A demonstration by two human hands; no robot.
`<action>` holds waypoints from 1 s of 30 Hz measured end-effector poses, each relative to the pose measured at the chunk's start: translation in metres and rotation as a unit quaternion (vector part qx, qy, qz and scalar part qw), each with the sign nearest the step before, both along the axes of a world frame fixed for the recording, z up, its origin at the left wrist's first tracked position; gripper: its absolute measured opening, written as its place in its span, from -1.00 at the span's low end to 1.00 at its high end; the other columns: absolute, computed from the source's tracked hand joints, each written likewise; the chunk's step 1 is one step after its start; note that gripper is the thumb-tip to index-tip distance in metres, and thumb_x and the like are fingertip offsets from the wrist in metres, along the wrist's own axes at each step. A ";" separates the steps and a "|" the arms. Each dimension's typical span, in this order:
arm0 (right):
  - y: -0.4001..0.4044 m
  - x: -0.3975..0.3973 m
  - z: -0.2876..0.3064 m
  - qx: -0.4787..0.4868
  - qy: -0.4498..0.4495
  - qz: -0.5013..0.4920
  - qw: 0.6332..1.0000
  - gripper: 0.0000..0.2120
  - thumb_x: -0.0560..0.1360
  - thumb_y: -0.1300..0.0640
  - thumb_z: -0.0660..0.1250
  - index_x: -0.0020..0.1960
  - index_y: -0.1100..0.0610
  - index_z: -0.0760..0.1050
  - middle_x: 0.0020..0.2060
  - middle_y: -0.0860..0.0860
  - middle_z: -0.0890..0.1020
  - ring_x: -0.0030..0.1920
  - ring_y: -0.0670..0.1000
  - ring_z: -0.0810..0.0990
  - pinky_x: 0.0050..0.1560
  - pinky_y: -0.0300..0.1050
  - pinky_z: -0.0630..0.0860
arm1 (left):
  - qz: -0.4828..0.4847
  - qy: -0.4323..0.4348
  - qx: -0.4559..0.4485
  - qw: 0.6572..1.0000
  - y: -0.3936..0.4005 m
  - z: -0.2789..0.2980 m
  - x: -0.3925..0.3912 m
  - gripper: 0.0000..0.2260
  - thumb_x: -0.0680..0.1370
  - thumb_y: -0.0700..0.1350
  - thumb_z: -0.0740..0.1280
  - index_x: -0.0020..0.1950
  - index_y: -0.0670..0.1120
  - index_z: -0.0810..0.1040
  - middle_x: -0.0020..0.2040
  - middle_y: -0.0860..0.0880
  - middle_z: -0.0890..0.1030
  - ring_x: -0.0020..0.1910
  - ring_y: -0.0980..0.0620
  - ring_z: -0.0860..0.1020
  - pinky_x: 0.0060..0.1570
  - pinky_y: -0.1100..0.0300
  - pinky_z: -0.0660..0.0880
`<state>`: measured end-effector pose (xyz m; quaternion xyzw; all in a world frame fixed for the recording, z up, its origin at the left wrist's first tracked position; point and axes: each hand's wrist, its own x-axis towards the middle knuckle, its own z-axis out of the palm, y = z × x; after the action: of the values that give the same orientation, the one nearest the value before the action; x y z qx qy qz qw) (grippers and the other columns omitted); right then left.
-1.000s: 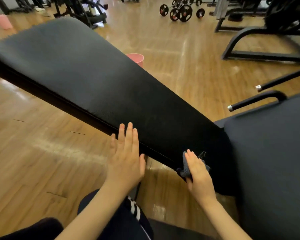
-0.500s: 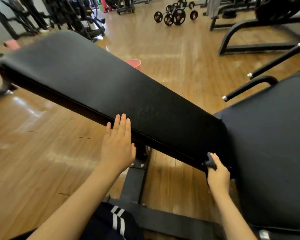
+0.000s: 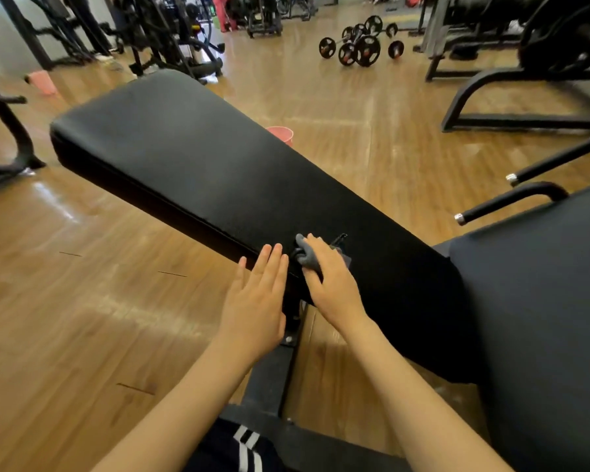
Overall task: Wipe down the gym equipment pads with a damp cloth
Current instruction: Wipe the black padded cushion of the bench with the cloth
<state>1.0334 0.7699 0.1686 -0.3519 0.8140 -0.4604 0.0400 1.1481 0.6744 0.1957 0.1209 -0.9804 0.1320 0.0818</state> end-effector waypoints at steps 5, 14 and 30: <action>0.027 -0.053 -0.021 0.042 -0.143 -0.205 0.967 -0.59 0.60 0.16 0.14 0.44 0.04 0.27 0.39 0.04 0.37 0.39 0.05 0.31 0.34 -0.11 0.23 | -0.047 0.046 -0.006 0.998 -0.011 -0.005 0.001 -0.17 0.27 0.00 0.52 0.42 -0.22 0.23 0.43 -0.19 0.39 0.44 -0.13 0.32 0.40 -0.14 0.09; -0.061 -0.008 0.030 -0.014 -0.044 -0.022 0.999 -0.55 0.58 0.20 0.16 0.42 -0.11 0.28 0.37 -0.19 0.33 0.38 -0.23 0.23 0.36 -0.28 0.21 | -0.066 0.139 0.068 0.986 -0.046 0.007 0.002 -0.45 0.48 0.01 0.12 0.40 -0.25 0.39 0.45 -0.24 0.33 0.48 -0.16 0.18 0.44 -0.12 -0.08; -0.239 0.029 0.218 0.038 -0.070 0.136 0.988 -0.52 0.57 0.34 0.14 0.46 0.08 0.24 0.42 -0.12 0.24 0.44 -0.21 0.09 0.37 -0.46 0.05 | 0.249 0.203 0.274 0.907 -0.202 0.154 0.044 0.01 0.46 0.24 0.31 0.52 -0.21 -0.31 0.51 -0.23 -0.25 0.49 -0.06 -0.35 0.46 0.05 -0.31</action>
<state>1.0623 0.5308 0.3868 -0.4246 0.7708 -0.4428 0.1720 1.1918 0.4726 0.3500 0.4027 -0.8784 -0.1530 0.2070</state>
